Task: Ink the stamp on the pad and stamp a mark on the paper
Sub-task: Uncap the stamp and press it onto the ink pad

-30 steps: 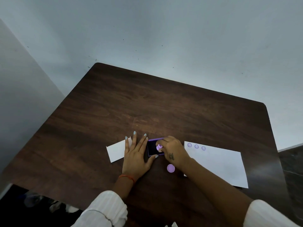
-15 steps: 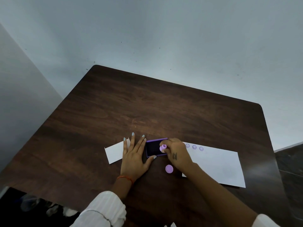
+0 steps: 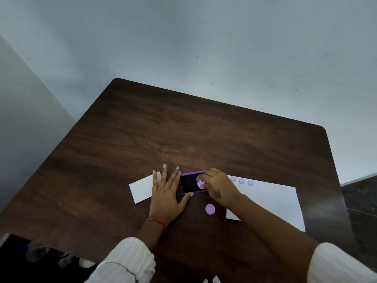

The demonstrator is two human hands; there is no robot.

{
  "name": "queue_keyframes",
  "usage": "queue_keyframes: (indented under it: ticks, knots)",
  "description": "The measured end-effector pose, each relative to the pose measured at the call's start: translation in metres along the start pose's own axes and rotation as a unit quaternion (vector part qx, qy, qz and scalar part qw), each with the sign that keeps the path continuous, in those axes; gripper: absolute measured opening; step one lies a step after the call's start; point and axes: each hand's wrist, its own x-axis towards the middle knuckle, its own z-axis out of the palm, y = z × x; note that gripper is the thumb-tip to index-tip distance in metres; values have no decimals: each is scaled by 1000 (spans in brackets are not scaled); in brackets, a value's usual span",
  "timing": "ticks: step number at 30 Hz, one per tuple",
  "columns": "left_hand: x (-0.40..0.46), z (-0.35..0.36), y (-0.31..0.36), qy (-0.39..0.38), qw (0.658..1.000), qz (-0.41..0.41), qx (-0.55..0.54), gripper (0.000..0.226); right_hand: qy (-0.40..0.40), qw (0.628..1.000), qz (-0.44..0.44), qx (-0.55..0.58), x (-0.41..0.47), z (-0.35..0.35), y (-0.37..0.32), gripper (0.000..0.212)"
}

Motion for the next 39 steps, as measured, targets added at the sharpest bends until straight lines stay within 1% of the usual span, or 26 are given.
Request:
queue_keyframes:
  ticks: [2, 4, 6, 8, 10, 11, 13, 14, 17, 20, 22, 26, 28, 30, 34, 39]
  knots:
    - [0, 0, 0, -1, 1000, -1, 0, 77, 4, 999, 31, 10, 0, 3, -3, 24]
    - [-1, 0, -1, -6, 1000, 0, 1, 78, 37, 995, 90, 34, -5, 12, -12, 30]
    - [-1, 0, 0, -9, 1000, 0, 2, 78, 66, 990, 121, 43, -9, 19, -19, 31]
    - [0, -1, 0, -8, 1000, 1, -2, 77, 65, 986, 131, 73, -9, 16, -17, 26]
    - [-1, -1, 0, -1, 1000, 3, -3, 76, 46, 976, 150, 151, -5, 3, -10, 14]
    - [-1, -1, 0, 1, 1000, 4, -2, 76, 50, 968, 162, 184, -3, -3, -4, 10]
    - [-1, -2, 1, 0, 1000, 2, -3, 77, 74, 962, 184, 187, -1, -11, 5, 9]
    - [0, -2, 0, 0, 1000, 0, -4, 77, 81, 966, 183, 164, 0, -12, 7, 10]
    - [-1, -2, 0, -3, 1000, 1, -3, 77, 58, 985, 142, 84, -2, -5, 2, 9]
    - [-1, -1, 0, -3, 1000, 1, -2, 77, 49, 993, 105, 35, -3, 5, 2, 26]
    - [-1, -1, -1, -5, 1000, 0, -3, 77, 50, 994, 97, 26, -2, 6, 4, 27]
    - [0, -1, -1, -3, 1000, 0, -8, 77, 21, 996, 81, 9, 5, 3, 7, 21]
    - [0, -1, 0, -4, 1000, -1, -9, 77, 32, 997, 71, 13, 9, 0, 6, 21]
    - [0, -2, 0, -4, 1000, -1, -7, 77, 64, 995, 71, 19, 12, 0, 4, 22]
    - [0, -1, -1, -3, 1000, 1, -10, 76, 75, 994, 74, 23, 9, 11, 0, 30]
    - [0, 0, -1, -5, 1000, 0, -4, 75, 93, 991, 99, 20, 6, 17, 1, 28]
